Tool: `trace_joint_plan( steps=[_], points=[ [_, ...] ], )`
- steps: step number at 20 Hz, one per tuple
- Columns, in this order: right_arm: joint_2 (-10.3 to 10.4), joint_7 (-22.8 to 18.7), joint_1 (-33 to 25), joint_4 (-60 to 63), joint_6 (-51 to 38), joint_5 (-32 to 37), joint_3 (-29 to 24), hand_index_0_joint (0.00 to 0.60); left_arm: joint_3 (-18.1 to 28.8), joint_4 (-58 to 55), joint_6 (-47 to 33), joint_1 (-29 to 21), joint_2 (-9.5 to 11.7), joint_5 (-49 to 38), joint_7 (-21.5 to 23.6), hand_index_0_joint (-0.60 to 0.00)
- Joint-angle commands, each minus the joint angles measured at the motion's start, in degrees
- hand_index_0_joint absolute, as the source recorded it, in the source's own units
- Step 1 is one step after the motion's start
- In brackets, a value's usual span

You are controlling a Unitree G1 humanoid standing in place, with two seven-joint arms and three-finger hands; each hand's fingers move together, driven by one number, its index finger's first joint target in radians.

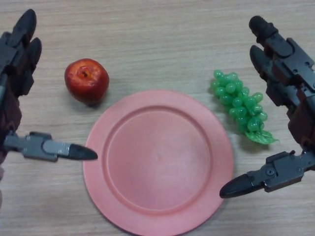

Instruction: Pick up the red apple and place it on the plate

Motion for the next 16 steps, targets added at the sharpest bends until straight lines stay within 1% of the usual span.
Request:
trace_joint_plan(
  steps=[1,2,4,6,10,13,16],
  points=[
    [-0.7,-2.4,-1.0,-2.5,-9.1,3.0,-3.9,0.0,1.7,2.1,-7.3,-5.7,3.7,-2.7,5.0,0.0],
    [-0.8,-2.3,-0.9,-2.7,-8.9,3.2,-4.3,0.0,0.6,6.2,-8.6,-8.3,4.6,-1.8,6.1,0.0],
    [-0.9,-2.1,-0.6,-2.8,-9.5,4.4,-5.6,0.0,-2.2,13.5,-10.7,-12.3,4.9,0.1,7.6,0.0],
    [-1.0,-2.3,-0.2,-2.8,-10.1,4.5,-6.0,0.0,-5.1,22.5,-16.8,-15.5,4.2,6.3,8.9,0.0],
    [-1.1,-2.4,0.3,-2.7,-11.1,5.5,-7.4,0.0,-7.6,36.5,-24.0,-22.2,3.2,11.8,10.6,0.0],
    [-1.1,-2.6,0.5,-2.4,-11.9,5.5,-7.7,0.0,-8.8,42.2,-24.1,-25.1,2.1,13.1,11.4,0.0],
    [-1.3,-2.3,0.5,-2.5,-11.6,6.6,-9.0,0.0,-9.2,44.2,-24.2,-25.7,1.4,14.4,12.8,0.0]
  ],
)
